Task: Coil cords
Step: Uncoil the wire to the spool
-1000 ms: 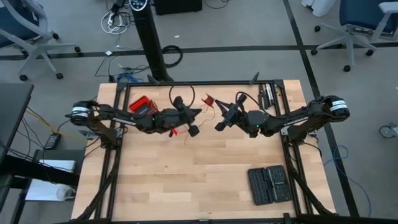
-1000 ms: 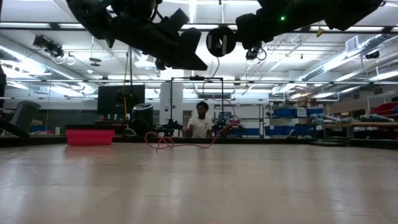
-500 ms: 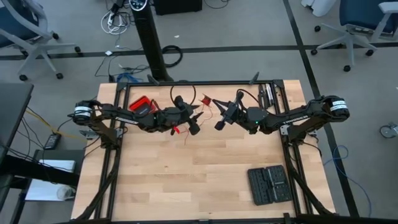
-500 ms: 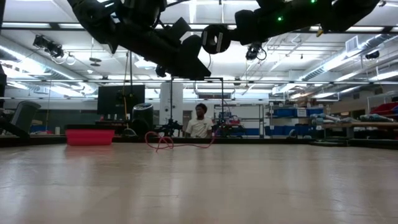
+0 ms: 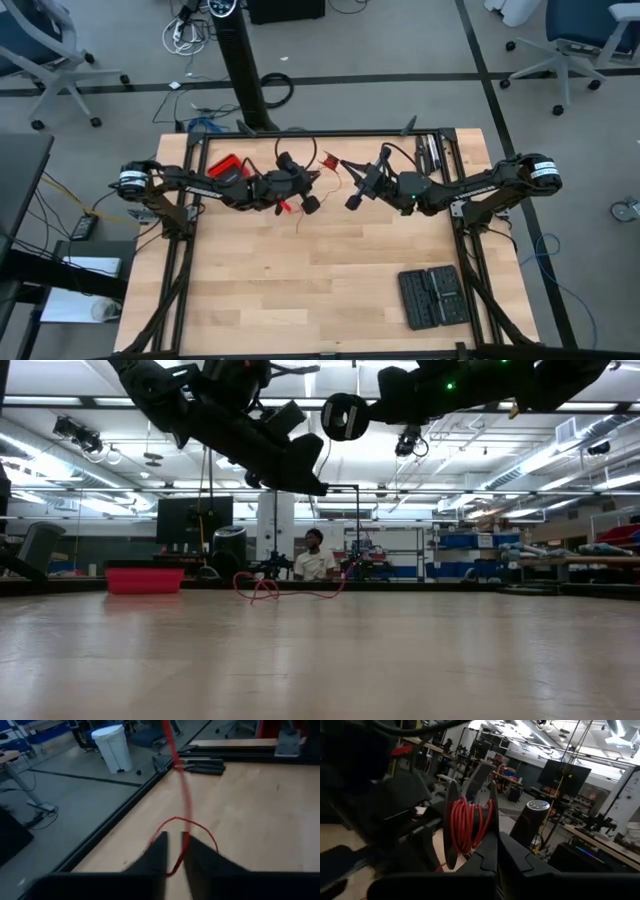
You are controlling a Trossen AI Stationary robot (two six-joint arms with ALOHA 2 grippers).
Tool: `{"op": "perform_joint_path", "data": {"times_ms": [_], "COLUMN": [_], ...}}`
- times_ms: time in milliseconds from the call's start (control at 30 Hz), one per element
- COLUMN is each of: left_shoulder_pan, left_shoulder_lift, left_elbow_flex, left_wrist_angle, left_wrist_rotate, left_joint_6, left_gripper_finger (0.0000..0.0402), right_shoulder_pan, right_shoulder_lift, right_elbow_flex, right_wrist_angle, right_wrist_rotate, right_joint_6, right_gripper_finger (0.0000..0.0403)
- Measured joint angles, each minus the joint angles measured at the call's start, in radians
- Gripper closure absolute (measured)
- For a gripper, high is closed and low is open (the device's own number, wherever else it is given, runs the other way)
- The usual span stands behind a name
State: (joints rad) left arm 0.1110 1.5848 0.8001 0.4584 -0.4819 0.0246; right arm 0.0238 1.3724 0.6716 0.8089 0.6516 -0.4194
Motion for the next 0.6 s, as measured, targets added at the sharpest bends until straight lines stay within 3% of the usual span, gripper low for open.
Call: {"op": "perform_joint_path", "data": {"times_ms": [300,433,600], "left_shoulder_pan": [0.001,0.000,0.001], "left_shoulder_lift": [-0.037,-0.083,-0.193], "left_elbow_flex": [0.000,0.000,0.000], "left_wrist_angle": [-0.084,-0.116,-0.201], "left_wrist_rotate": [0.033,0.032,-0.056], "left_joint_6": [-0.004,0.021,0.081], "left_gripper_finger": [0.0400,0.0400,0.0401], "right_shoulder_pan": [0.000,0.000,0.002], "right_shoulder_lift": [0.000,0.000,0.000], "right_elbow_flex": [0.000,0.000,0.000], "right_wrist_angle": [-0.068,-0.082,-0.236], "right_wrist_rotate": [0.104,0.042,0.034], "right_joint_6": [-0.047,-0.051,-0.078], "right_gripper_finger": [0.0403,0.0403,0.0403]}}
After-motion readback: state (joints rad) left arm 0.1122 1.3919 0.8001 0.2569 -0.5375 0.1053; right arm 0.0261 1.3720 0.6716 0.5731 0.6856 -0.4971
